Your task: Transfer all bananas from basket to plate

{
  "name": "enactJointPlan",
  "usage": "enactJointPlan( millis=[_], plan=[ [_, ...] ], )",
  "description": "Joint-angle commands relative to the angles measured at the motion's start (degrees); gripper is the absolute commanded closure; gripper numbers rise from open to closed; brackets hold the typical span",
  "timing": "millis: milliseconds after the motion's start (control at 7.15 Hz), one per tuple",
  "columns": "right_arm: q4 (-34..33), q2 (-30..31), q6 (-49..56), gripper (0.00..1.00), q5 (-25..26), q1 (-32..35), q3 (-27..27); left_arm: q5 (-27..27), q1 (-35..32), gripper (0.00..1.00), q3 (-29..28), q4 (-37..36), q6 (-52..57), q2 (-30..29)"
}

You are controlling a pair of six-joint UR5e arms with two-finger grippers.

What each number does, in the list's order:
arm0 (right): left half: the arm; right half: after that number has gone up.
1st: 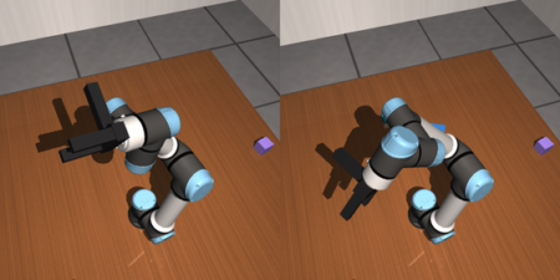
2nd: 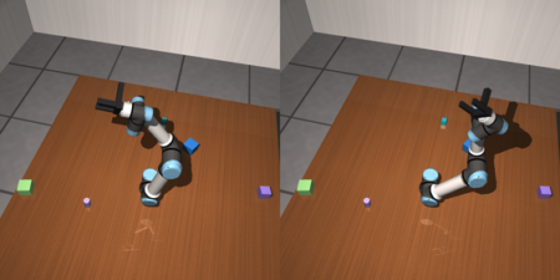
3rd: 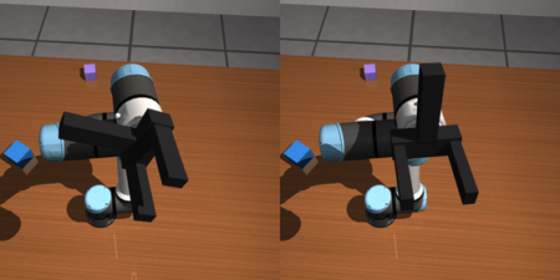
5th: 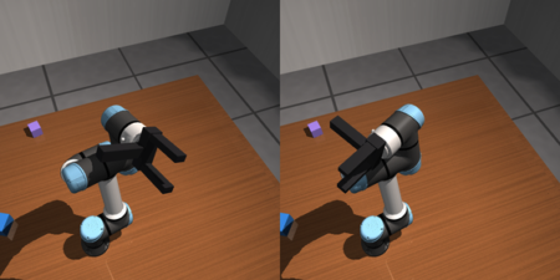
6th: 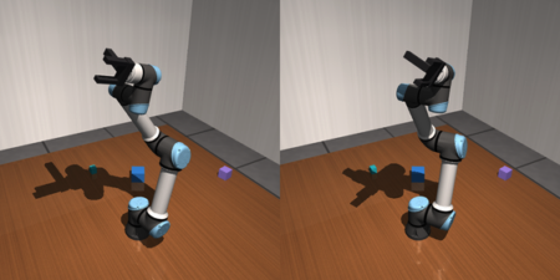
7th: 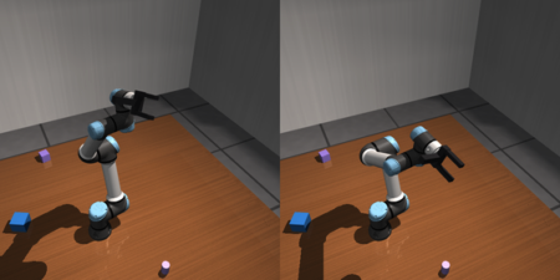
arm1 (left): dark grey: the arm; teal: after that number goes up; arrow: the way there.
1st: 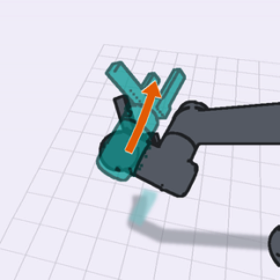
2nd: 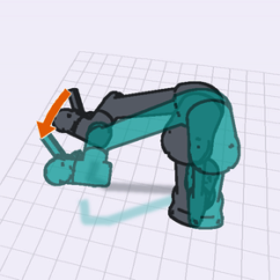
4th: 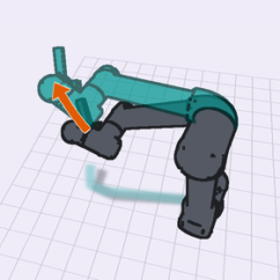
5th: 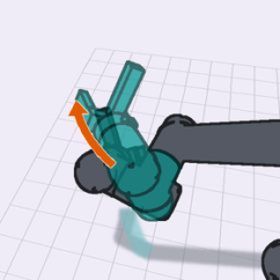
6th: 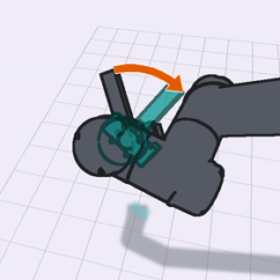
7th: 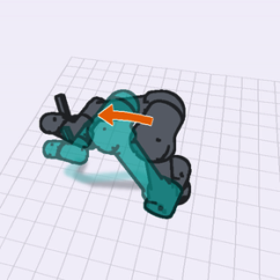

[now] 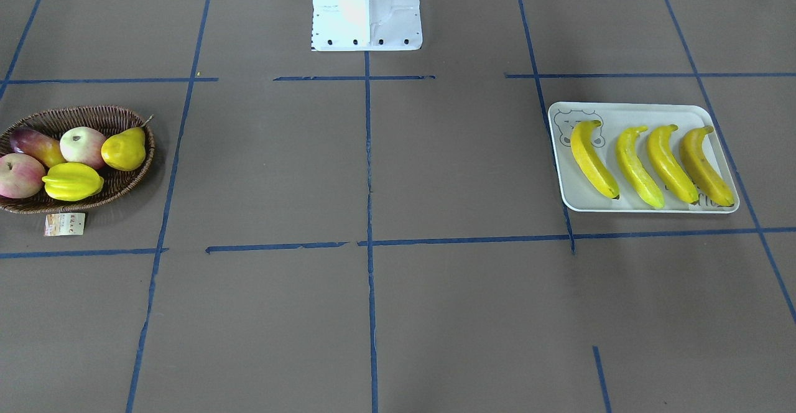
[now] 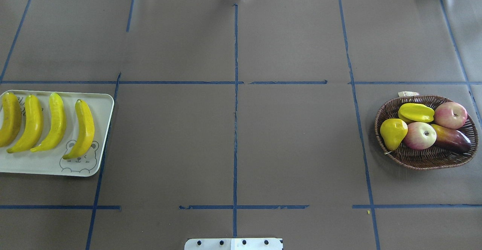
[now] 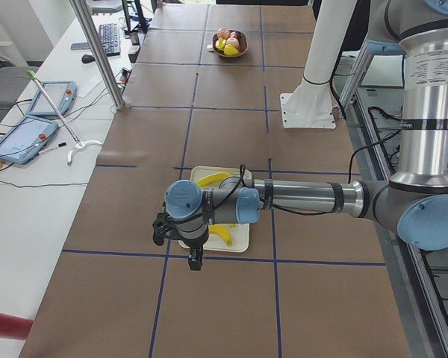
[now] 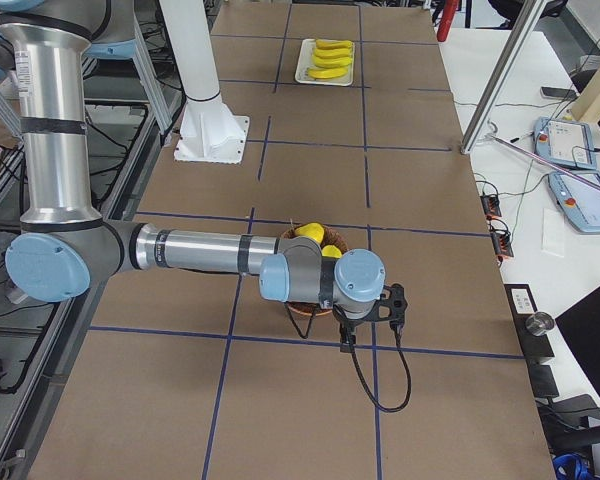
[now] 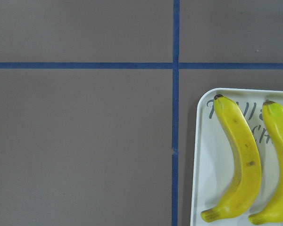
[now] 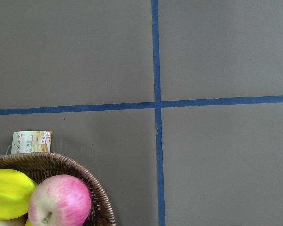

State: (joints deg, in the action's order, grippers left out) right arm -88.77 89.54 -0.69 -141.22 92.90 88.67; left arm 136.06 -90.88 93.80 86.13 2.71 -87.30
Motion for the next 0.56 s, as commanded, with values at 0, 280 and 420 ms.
enactJointPlan(
  millis=[0, 280, 420],
  plan=[
    [0.0, -0.1, -0.1, 0.00, 1.6, 0.0, -0.1, 0.0, 0.0, 0.00, 0.0, 0.0, -0.1, 0.0],
    [0.0, -0.1, -0.5, 0.00, 1.6, 0.0, -0.1, 0.0, 0.0, 0.00, 0.0, 0.1, -0.1, 0.0],
    [0.0, -0.1, -0.6, 0.00, 1.6, 0.0, -0.1, 0.0, 0.0, 0.00, 0.0, 0.0, -0.1, 0.0]
  ],
)
